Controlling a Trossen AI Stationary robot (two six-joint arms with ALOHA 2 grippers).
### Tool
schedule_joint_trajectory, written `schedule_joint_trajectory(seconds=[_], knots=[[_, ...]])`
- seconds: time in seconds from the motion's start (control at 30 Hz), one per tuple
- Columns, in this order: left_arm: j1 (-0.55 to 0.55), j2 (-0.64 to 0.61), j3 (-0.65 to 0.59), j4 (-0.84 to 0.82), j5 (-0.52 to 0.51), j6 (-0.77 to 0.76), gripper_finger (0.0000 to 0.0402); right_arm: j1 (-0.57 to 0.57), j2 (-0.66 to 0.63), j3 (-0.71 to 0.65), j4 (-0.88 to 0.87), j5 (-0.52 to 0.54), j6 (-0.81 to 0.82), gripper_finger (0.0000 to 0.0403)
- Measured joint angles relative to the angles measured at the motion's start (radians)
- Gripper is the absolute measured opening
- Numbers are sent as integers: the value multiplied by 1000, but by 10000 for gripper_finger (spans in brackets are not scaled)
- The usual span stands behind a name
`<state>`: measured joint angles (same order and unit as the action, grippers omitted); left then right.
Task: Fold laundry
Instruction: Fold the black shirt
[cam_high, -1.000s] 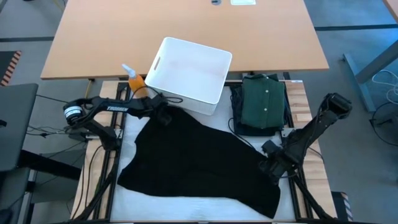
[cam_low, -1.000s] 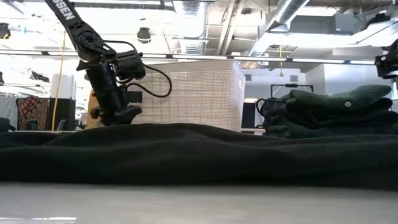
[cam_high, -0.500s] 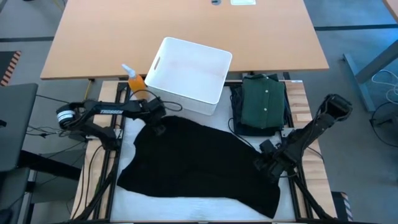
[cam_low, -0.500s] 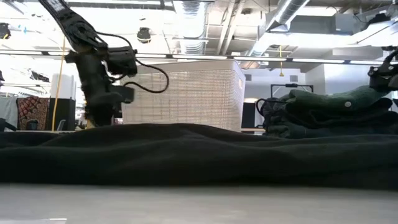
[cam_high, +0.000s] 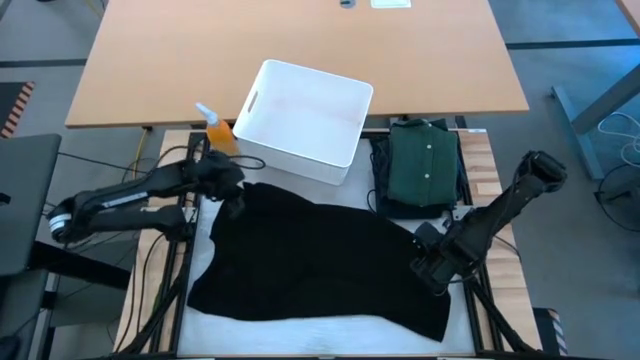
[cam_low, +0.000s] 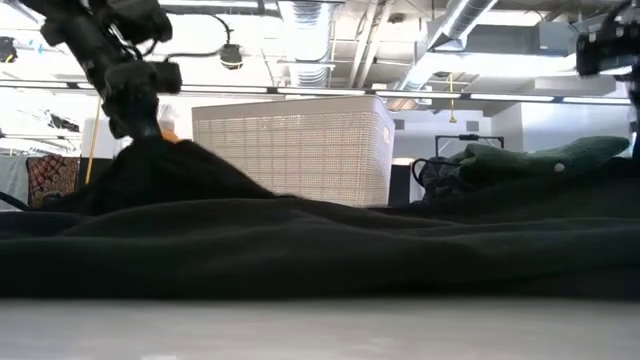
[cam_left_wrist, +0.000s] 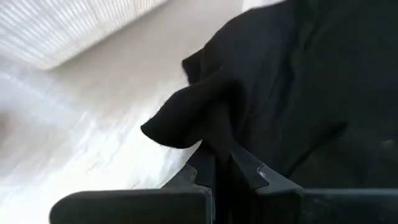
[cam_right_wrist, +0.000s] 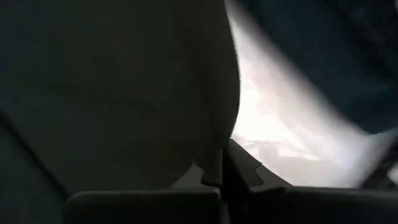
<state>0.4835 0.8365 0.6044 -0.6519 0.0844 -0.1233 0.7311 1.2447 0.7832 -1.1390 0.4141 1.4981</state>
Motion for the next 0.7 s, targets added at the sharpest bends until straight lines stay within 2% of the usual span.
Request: schedule_joint_trajectory(seconds=[0.1, 0.3, 0.5, 0.6, 0.7], knots=[[0, -69, 0, 2, 39, -21, 0, -7, 0, 70, -53, -1, -96, 17], [0, -158, 2, 7, 206, -61, 0, 10, 0, 161, -133, -35, -188, 17], [-15, -178, 2, -108, 543, -146, 0, 128, 0, 179, -83, -151, -214, 17], [-66, -178, -4, -185, 640, -179, 0, 206, 0, 179, -4, -185, -175, 17], [-146, -177, -31, -189, 730, -286, 0, 271, 0, 179, 51, -185, -102, 17]])
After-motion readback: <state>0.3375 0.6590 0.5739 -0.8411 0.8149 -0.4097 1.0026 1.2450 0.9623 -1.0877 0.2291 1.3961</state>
